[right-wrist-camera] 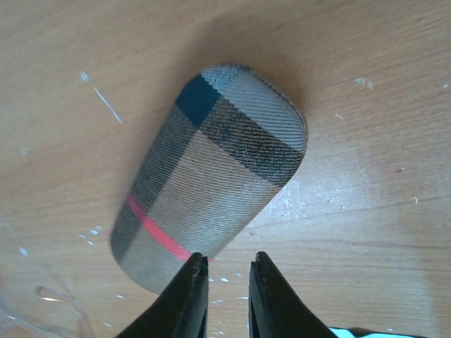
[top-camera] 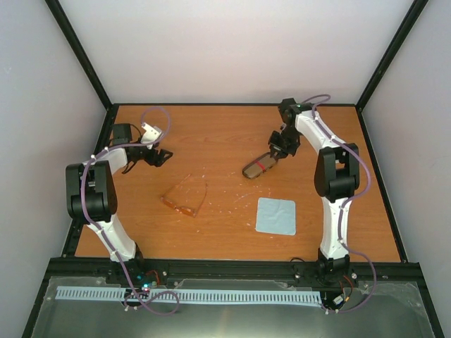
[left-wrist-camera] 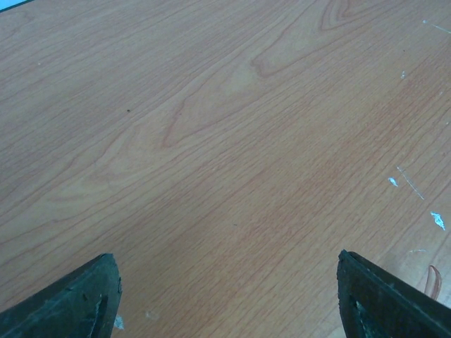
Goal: Organize the sunglasses
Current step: Adjust the sunglasses case at the center of the board.
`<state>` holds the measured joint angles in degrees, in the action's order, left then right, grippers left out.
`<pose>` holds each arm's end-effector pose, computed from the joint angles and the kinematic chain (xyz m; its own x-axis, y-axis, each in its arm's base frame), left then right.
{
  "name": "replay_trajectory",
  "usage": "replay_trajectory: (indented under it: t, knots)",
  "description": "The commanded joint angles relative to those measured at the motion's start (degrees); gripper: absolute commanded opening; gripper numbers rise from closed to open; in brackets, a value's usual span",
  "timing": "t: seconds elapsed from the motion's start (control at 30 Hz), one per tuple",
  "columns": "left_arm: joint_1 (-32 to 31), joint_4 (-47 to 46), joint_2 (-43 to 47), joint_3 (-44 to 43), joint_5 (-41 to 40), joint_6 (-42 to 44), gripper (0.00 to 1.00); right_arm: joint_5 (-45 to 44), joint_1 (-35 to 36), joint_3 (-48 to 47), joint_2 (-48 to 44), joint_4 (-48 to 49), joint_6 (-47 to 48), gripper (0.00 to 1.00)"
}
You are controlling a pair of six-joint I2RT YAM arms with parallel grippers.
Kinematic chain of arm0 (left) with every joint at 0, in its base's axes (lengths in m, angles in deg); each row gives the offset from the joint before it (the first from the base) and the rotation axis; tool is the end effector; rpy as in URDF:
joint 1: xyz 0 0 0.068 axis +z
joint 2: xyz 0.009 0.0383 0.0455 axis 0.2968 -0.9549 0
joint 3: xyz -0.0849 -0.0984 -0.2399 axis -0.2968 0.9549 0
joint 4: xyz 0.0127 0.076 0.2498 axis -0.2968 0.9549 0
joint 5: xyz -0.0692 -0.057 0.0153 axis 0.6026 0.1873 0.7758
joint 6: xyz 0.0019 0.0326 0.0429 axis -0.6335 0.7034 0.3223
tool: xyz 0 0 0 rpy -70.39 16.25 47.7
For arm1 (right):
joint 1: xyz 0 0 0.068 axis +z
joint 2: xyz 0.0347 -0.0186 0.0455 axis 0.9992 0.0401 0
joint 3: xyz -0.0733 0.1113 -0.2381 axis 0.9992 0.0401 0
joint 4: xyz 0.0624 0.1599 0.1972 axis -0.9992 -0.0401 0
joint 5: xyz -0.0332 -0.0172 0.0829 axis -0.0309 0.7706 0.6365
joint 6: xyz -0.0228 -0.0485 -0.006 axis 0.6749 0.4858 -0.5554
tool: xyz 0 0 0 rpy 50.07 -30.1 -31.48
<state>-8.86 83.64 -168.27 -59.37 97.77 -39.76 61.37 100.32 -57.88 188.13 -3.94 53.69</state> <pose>0.3667 0.0319 0.1772 -0.5112 0.3493 -0.7853 0.6421 0.7626 -0.0788 0.4179 0.1045 0.2183 -0.9425 0.3264 0.0723 0.3324 0.8912 0.3088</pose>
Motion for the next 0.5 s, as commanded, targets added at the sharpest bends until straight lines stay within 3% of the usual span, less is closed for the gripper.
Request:
replay_trajectory:
  t: [0.0, 0.13, 0.47]
  knots:
    - [0.5, -1.4, 1.4, 0.3, 1.4, -0.1, 0.83, -3.1, 1.5, -0.3, 2.6, -4.0, -2.2, 0.15]
    - [0.5, -1.4, 1.3, 0.2, 1.3, -0.1, 0.83, -3.6, 2.9, 0.1, 3.2, -4.8, -3.1, 0.03]
    - [0.6, -1.4, 1.3, 0.9, 1.5, -0.1, 0.83, -5.1, 2.9, 2.1, 6.3, -5.3, -2.6, 0.03]
